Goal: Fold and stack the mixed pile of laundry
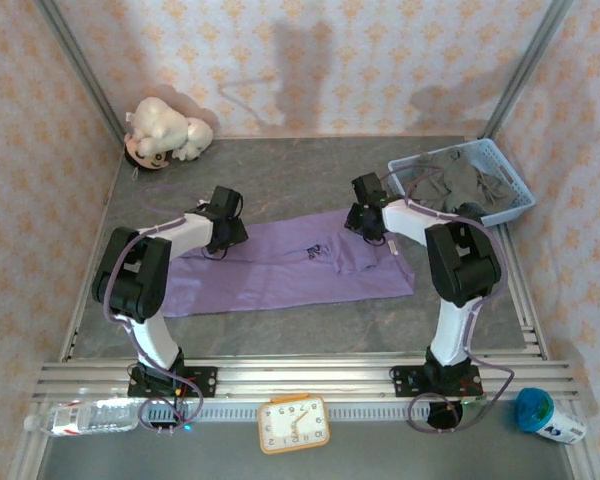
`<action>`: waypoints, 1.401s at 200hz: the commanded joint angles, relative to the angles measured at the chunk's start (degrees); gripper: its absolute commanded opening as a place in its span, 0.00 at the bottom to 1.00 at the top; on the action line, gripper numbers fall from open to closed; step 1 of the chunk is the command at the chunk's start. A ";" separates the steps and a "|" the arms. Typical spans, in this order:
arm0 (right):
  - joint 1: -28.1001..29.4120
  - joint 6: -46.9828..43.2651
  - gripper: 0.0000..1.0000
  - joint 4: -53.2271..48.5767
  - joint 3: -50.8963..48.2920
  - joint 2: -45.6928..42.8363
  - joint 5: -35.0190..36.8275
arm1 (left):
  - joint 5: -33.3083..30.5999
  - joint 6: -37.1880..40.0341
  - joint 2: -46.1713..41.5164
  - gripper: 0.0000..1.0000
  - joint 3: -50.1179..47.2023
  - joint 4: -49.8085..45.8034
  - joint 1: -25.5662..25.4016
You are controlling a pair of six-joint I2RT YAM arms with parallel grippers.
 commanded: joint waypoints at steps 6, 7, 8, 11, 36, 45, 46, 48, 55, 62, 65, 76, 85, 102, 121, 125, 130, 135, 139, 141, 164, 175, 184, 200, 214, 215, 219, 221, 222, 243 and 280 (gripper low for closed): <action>-2.80 2.67 0.40 0.65 -0.25 0.97 1.64 | -4.20 0.17 5.50 0.64 2.87 -2.14 0.34; -2.81 2.62 0.40 0.76 -0.28 0.94 1.56 | -4.31 0.20 5.64 0.64 3.16 -2.18 0.35; -2.86 2.60 0.40 0.85 -0.33 0.80 1.39 | -4.41 0.26 5.75 0.64 3.39 -2.28 0.35; -2.86 2.35 0.41 1.21 -0.41 0.49 1.04 | -4.73 0.58 6.12 0.64 4.02 -2.64 0.42; -2.85 0.07 0.54 2.20 -1.28 -4.11 -2.05 | -7.96 4.23 9.02 0.64 10.41 -6.46 0.62; -2.84 -0.97 0.59 2.11 -1.82 -6.56 -2.70 | -8.20 5.13 9.04 0.66 12.31 -7.56 0.54; -2.83 -1.05 0.60 2.06 -1.85 -6.86 -2.68 | -8.16 5.15 8.99 0.66 12.49 -7.61 0.54; -2.85 -1.28 0.61 1.90 -1.99 -7.36 -2.68 | -8.04 5.16 8.78 0.67 12.69 -7.74 0.53; -2.82 -2.05 0.64 0.99 -2.27 -9.36 -2.56 | -7.46 6.85 8.08 0.69 13.55 -8.00 0.48; -2.99 -2.88 0.65 -0.17 -2.54 -11.10 -2.27 | -5.96 7.16 7.63 0.72 13.88 -8.10 0.36; -3.07 -3.20 0.65 -0.66 -2.63 -11.73 -2.10 | -4.98 7.31 6.11 0.73 14.00 -8.10 0.22; -3.60 -3.74 0.65 -2.59 -3.34 -14.19 -1.37 | -1.59 7.15 3.61 0.75 13.69 -7.68 -0.62; -4.08 -4.06 0.65 -3.91 -4.24 -15.82 -1.16 | 1.26 6.51 1.67 0.76 13.29 -7.35 -1.78; -5.25 -4.38 0.64 -6.58 -5.82 -17.84 -0.86 | 6.50 2.91 -1.43 0.76 11.62 -5.69 -4.63; -5.88 -4.89 0.61 -8.58 -7.77 -19.13 -0.13 | 12.32 -3.26 -3.71 0.75 8.15 -0.55 -8.78; -5.98 -5.03 0.61 -8.98 -8.21 -19.40 0.01 | 13.27 -4.67 -3.96 0.74 7.40 0.71 -9.74; -6.14 -4.99 0.61 -9.35 -8.80 -19.70 0.42 | 14.23 -6.39 -4.19 0.74 6.67 2.01 -11.11; -6.33 -4.96 0.60 -9.74 -9.42 -19.96 0.69 | 14.72 -7.74 -4.23 0.74 6.17 2.94 -12.48; -6.49 -4.91 0.60 -9.98 -9.94 -20.33 0.98 | 14.88 -8.90 -4.24 0.73 5.82 3.65 -13.61; -6.62 -4.84 0.60 -10.03 -10.25 -20.52 1.15 | 14.90 -9.58 -4.17 0.73 5.66 3.93 -14.25; -8.58 -4.12 0.60 -10.07 -13.94 -22.64 1.51 | 15.03 -14.75 -2.76 0.71 4.74 7.74 -21.24; -9.68 -3.86 0.60 -9.70 -15.66 -23.76 1.07 | 14.93 -15.90 -1.08 0.70 5.57 8.42 -24.19; -10.68 -3.76 0.60 -9.46 -16.94 -24.83 0.75 | 14.64 -16.56 0.51 0.69 6.59 7.91 -26.26; -11.73 -3.70 0.60 -9.04 -18.59 -26.33 0.32 | 14.49 -17.49 3.17 0.68 8.01 8.41 -29.05; -12.39 -3.68 0.60 -8.81 -19.76 -27.66 -0.28 | 14.65 -18.07 5.26 0.66 9.69 8.43 -30.79; -12.40 -3.68 0.60 -8.81 -19.83 -27.78 -0.37 | 14.69 -18.10 5.34 0.66 9.82 8.47 -30.90; -12.49 -3.68 0.60 -8.81 -20.05 -28.06 -0.43 | 14.79 -18.28 5.97 0.66 10.30 8.49 -31.28; -12.49 -3.69 0.60 -8.81 -20.18 -28.21 -0.50 | 14.75 -18.34 6.22 0.66 10.43 8.46 -31.46; -12.49 -3.68 0.60 -8.86 -20.22 -28.32 -0.48 | 14.79 -18.37 6.31 0.66 10.58 8.44 -31.55; -12.49 -3.81 0.60 -8.64 -21.31 -29.57 -1.19 | 13.54 -18.74 9.17 0.60 12.86 8.01 -32.75; -12.50 -3.80 0.59 -6.30 -23.88 -31.14 -5.07 | 11.19 -18.49 11.38 0.51 15.58 7.20 -32.87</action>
